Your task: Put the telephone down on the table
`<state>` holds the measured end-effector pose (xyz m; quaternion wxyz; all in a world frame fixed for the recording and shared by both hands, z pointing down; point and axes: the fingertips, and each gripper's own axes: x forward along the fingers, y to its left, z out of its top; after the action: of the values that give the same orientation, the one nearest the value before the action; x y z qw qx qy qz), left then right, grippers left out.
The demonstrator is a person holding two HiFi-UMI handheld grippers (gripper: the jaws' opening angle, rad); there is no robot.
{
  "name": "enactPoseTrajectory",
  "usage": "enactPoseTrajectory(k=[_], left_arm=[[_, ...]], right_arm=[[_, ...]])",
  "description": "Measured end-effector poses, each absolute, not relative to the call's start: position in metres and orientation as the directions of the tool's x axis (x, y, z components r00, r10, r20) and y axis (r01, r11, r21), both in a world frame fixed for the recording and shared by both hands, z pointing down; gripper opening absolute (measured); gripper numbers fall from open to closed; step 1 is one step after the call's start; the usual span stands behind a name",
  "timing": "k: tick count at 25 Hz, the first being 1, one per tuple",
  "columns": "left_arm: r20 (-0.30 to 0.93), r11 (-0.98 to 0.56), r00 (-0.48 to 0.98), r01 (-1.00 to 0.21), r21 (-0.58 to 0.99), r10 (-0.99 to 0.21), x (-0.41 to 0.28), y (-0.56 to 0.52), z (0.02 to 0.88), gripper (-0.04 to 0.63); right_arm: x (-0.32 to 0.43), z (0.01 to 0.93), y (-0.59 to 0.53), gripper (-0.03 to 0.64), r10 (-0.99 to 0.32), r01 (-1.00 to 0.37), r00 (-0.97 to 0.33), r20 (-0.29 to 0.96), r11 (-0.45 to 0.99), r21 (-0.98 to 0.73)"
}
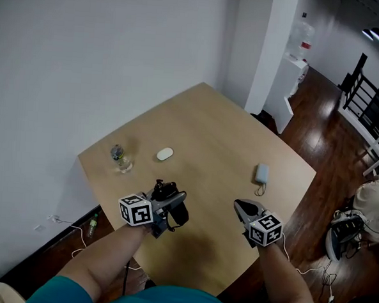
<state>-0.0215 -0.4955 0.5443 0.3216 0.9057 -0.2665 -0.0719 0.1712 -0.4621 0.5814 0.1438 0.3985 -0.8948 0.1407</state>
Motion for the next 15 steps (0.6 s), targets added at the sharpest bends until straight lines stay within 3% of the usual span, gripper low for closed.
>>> enactPoseTrajectory(k=[15], left_arm=[[0.014,-0.58,0.814,-0.426,0.695,-0.581,0.03,-0.634,0.606,0.308]], right_arm=[[0.181,0.616,-0.541,0.003,-0.661,-0.733,-0.676,0.326,0.648,-0.207]])
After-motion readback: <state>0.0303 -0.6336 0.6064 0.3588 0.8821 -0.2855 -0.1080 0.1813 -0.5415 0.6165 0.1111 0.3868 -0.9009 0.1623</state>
